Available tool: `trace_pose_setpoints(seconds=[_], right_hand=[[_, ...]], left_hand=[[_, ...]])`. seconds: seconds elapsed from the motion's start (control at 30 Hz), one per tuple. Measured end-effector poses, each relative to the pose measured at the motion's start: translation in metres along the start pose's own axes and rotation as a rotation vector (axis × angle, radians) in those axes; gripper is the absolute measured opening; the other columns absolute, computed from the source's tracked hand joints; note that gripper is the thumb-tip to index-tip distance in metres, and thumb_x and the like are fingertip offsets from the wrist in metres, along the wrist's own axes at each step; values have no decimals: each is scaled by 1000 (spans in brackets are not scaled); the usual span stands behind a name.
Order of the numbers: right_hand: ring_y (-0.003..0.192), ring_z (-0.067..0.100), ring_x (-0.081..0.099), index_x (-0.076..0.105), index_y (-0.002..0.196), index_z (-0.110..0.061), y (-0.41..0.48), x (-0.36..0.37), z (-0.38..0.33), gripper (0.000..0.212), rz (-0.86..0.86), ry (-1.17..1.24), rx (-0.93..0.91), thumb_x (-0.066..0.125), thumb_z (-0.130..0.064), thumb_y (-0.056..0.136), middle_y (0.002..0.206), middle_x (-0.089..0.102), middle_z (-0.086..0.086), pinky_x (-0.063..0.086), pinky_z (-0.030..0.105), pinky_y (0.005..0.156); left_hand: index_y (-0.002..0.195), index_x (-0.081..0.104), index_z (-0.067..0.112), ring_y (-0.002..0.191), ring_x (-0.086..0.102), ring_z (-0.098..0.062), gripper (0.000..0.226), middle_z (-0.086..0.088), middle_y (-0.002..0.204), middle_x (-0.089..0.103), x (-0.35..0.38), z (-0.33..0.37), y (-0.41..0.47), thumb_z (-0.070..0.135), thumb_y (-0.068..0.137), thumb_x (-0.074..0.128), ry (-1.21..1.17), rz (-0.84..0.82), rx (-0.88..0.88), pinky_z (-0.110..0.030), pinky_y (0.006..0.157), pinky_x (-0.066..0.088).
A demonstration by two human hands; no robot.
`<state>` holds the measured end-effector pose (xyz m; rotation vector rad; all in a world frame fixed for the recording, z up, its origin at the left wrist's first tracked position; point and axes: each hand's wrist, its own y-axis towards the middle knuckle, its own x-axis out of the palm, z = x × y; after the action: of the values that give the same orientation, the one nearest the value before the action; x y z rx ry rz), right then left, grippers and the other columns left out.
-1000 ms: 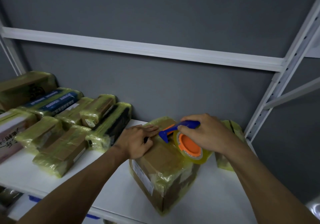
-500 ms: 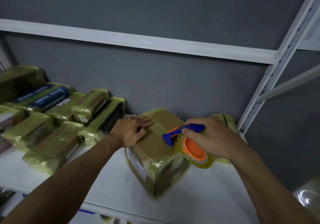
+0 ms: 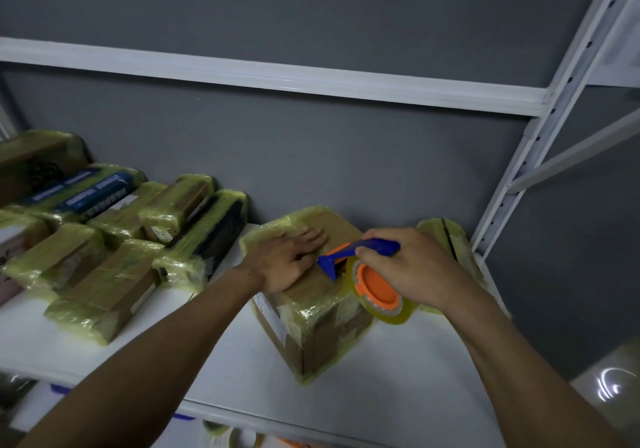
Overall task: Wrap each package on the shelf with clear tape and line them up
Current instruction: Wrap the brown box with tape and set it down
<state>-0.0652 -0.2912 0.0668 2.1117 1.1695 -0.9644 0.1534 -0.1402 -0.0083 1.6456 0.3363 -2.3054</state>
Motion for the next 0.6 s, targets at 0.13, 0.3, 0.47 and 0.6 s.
trace_pose_setpoints(seconds=[0.13,0.3,0.47,0.6], right_hand=[[87,3,66,67,101,-50,-1,-1,-1,31,18,40,-7,56,-69,79,91,71,-20,60,37,80],[83,-2,64,68,102,-49,-1,-4,-7,27,56,76,-32,59,-64,82,91,70,-21,59,33,76],[84,-1,64,65,100,-55,-9,-11,-7,30,69,71,-58,54,-69,76,91,69,-23,60,34,75],[90,-12,61,64,99,-56,-24,-9,6,27,75,120,-34,58,-71,77,99,62,-40,56,24,72]], left_hand=[[156,16,50,153,2,0,48,25,165,6,-3,-6,4,49,109,22,29,-18,-70,-35,126,-3],[153,25,51,152,7,1,45,27,164,10,-7,-9,10,51,108,25,2,0,-90,-33,125,-3],[154,24,52,152,6,3,46,28,164,9,-10,-10,11,52,108,24,16,-15,-87,-33,124,-6],[156,22,49,153,4,1,46,25,165,8,-10,-8,12,47,110,24,33,-17,-82,-36,126,-6]])
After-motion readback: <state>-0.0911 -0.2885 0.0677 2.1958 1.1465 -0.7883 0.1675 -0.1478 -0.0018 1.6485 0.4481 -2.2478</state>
